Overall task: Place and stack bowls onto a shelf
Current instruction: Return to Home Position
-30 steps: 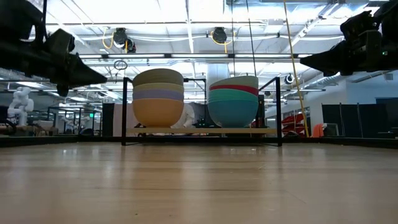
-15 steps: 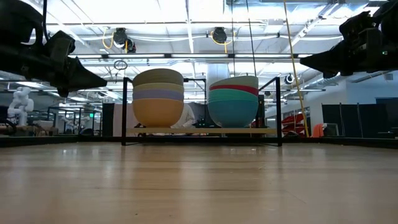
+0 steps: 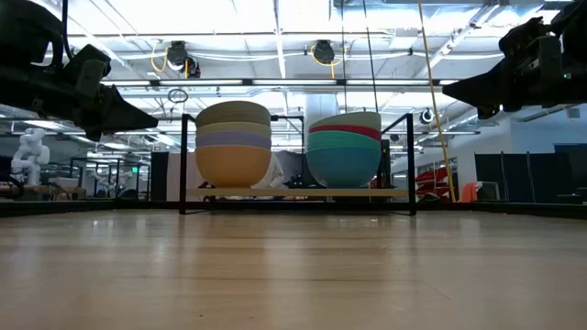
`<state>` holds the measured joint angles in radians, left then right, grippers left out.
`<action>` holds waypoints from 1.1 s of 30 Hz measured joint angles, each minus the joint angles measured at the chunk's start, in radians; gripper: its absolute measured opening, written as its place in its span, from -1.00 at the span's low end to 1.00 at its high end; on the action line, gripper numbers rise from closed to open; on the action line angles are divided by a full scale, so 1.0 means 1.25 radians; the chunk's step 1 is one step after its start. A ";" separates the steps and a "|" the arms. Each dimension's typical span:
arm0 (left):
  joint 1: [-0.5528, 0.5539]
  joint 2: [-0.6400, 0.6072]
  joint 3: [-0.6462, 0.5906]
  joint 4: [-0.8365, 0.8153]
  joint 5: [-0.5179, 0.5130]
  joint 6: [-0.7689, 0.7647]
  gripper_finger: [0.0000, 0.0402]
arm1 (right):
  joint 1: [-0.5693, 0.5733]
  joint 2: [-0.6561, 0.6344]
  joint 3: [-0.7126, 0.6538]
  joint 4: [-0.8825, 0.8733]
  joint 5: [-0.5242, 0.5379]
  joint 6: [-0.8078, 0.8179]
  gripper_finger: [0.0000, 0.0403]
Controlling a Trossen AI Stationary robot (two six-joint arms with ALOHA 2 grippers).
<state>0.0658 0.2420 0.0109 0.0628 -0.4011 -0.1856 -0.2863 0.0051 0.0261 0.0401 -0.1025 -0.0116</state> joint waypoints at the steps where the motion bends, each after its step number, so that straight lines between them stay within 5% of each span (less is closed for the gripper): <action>1: 0.000 0.000 0.000 0.000 0.000 0.000 -0.93 | 0.000 0.000 0.000 0.001 -0.001 0.000 -1.00; 33: 0.000 0.000 -0.001 0.006 -0.002 -0.001 -0.87 | 0.000 0.012 0.000 0.006 -0.003 0.000 -1.00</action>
<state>0.0658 0.2420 0.0101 0.0708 -0.4030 -0.1870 -0.2863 0.0204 0.0261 0.0471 -0.1056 -0.0116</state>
